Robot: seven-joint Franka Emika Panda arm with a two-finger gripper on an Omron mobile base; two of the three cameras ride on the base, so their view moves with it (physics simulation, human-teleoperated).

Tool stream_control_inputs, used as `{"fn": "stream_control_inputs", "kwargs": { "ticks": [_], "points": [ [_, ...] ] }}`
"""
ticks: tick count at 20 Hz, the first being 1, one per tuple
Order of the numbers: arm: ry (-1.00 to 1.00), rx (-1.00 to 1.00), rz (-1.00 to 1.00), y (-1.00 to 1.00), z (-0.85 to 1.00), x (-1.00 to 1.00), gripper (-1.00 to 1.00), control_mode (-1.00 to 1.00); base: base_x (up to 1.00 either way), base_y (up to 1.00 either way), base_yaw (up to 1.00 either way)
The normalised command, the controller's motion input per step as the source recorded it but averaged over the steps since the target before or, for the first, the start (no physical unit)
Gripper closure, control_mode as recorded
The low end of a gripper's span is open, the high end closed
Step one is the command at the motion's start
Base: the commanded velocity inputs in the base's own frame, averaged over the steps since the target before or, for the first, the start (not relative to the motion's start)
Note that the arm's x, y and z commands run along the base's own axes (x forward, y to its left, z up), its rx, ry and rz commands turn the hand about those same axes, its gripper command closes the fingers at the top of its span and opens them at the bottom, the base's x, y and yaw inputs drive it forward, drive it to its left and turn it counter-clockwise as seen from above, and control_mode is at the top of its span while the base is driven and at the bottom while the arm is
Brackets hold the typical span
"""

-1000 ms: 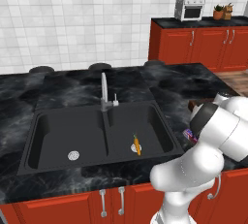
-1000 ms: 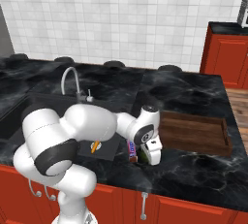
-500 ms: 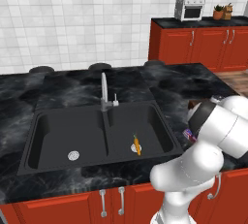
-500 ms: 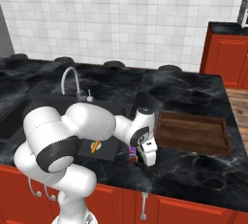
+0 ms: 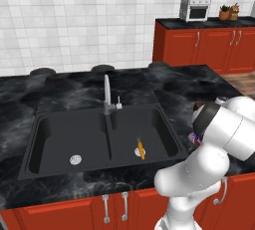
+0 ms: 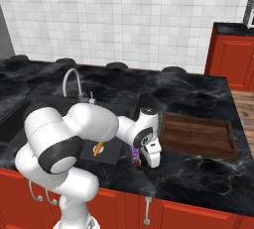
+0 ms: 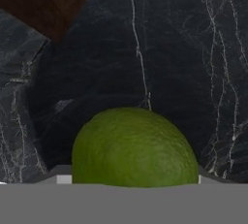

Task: Pick up all produce items and place them in the sink. Turn on the sink faucet to wash them. Then turn the sink off and put them in the tray.

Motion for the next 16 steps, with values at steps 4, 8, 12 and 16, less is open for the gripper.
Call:
{"fn": "stream_control_inputs", "kwargs": {
  "ticks": [4, 8, 12, 16],
  "points": [
    [-0.08, 0.00, 0.00, 0.00, 0.42, 0.00, 1.00, -1.00, 0.00, 0.00, 0.00],
    [-0.09, -0.02, 0.00, 0.00, 0.64, -0.01, 1.00, -1.00, 0.00, 0.00, 0.00],
    [-0.10, -0.04, 0.00, 0.09, 0.69, 0.00, 1.00, -1.00, 0.00, 0.00, 0.00],
    [-0.07, -0.03, 0.01, 0.43, 0.58, 0.00, 1.00, -1.00, 0.00, 0.00, 0.00]
  ]
}}
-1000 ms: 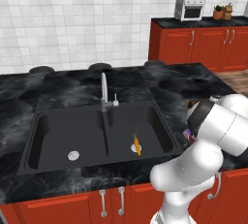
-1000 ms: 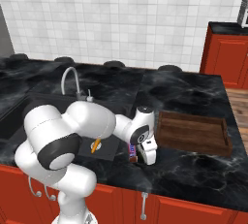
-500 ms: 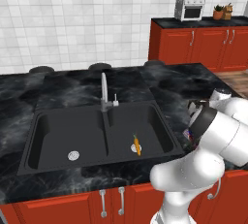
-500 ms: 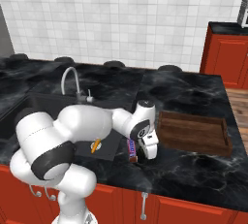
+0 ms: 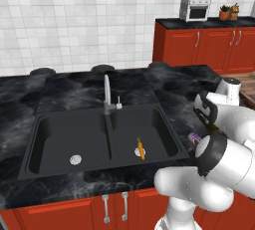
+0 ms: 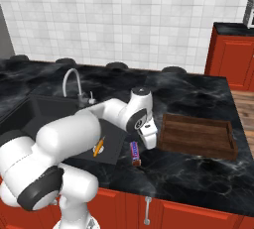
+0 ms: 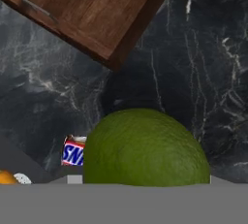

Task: Pick up all produce items and place them in the sink. Turn on the sink faucet to wash them. Then turn the sink off and put them in the tray.

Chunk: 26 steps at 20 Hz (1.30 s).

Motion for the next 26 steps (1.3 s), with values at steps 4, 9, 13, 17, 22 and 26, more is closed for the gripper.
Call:
{"fn": "stream_control_inputs", "kwargs": {
  "ticks": [4, 9, 13, 17, 22, 26],
  "points": [
    [-0.04, -0.02, 0.09, 0.67, 0.45, 0.13, 1.00, -1.00, 0.00, 0.00, 0.00],
    [0.00, -0.01, 0.17, 0.85, 0.16, 0.22, 1.00, -1.00, 0.00, 0.00, 0.00],
    [0.00, 0.00, 0.23, 0.90, 0.00, 0.20, 1.00, -1.00, 0.00, 0.00, 0.00],
    [0.00, 0.00, 0.26, 0.88, 0.00, 0.23, 1.00, -1.00, 0.00, 0.00, 0.00],
    [0.00, 0.00, 0.25, 0.77, -0.04, 0.34, 1.00, -1.00, 0.00, 0.00, 0.00],
    [0.01, 0.00, 0.18, 0.34, -0.36, 0.41, 1.00, -1.00, 0.00, 0.00, 0.00]
  ]
}}
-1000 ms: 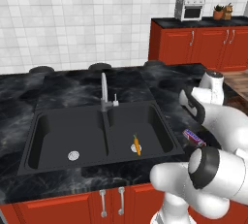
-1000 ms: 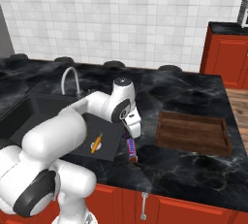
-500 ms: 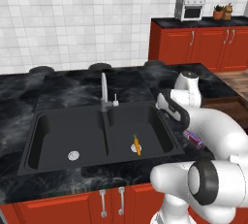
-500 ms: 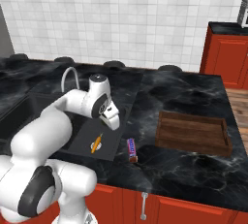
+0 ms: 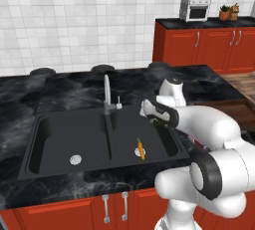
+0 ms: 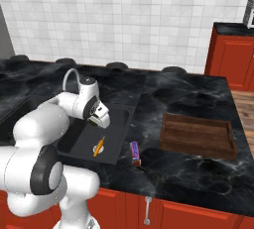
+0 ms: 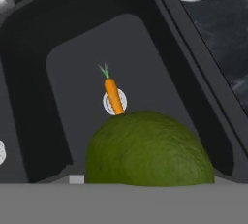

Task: Pick up all produce items and place them in the sink. Turn on the sink faucet to wash them. Then turn the sink off and put them in the tray.

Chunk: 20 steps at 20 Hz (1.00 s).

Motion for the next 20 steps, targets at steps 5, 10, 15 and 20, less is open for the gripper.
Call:
{"fn": "stream_control_inputs", "kwargs": {
  "ticks": [5, 10, 15, 20],
  "points": [
    [0.00, -0.01, 0.02, 0.06, -0.61, 0.37, 1.00, -1.00, 0.00, 0.00, 0.00],
    [0.00, -0.01, 0.00, 0.04, -0.55, 0.25, 1.00, -1.00, 0.00, 0.00, 0.00],
    [0.00, 0.00, 0.00, 0.08, -0.51, 0.23, 1.00, -1.00, 0.00, 0.00, 0.00],
    [0.00, 0.00, 0.00, 0.07, -0.51, 0.24, 1.00, -1.00, 0.00, 0.00, 0.00]
  ]
}}
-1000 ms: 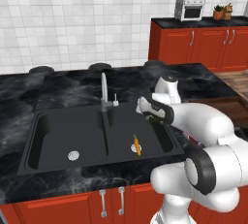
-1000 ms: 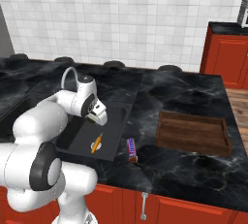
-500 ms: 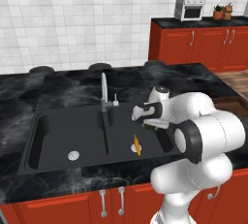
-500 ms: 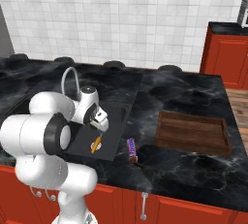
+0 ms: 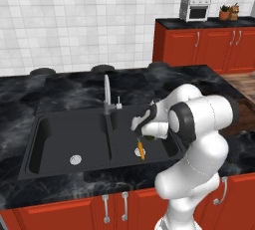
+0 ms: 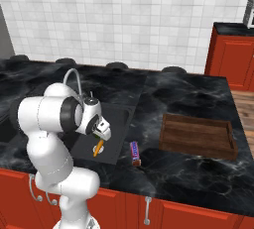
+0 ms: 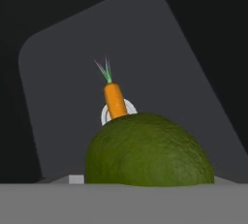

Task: Pick up all produce items and place them in the sink. Turn on the sink faucet to wash them. Then turn the sink off and put them in the tray.

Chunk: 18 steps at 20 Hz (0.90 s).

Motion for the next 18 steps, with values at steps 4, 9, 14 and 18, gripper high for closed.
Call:
{"fn": "stream_control_inputs", "kwargs": {
  "ticks": [4, 9, 14, 18],
  "points": [
    [0.00, 0.00, 0.00, 0.04, -0.48, 0.22, 1.00, -1.00, 0.00, 0.00, 0.00],
    [0.00, 0.00, 0.00, 0.03, -0.43, 0.20, 1.00, -1.00, 0.00, 0.00, 0.00],
    [0.00, 0.00, 0.00, 0.00, -0.42, 0.16, 1.00, -1.00, 0.00, 0.00, 0.00],
    [0.00, 0.00, 0.00, 0.00, -0.44, 0.18, 1.00, -1.00, 0.00, 0.00, 0.00]
  ]
}}
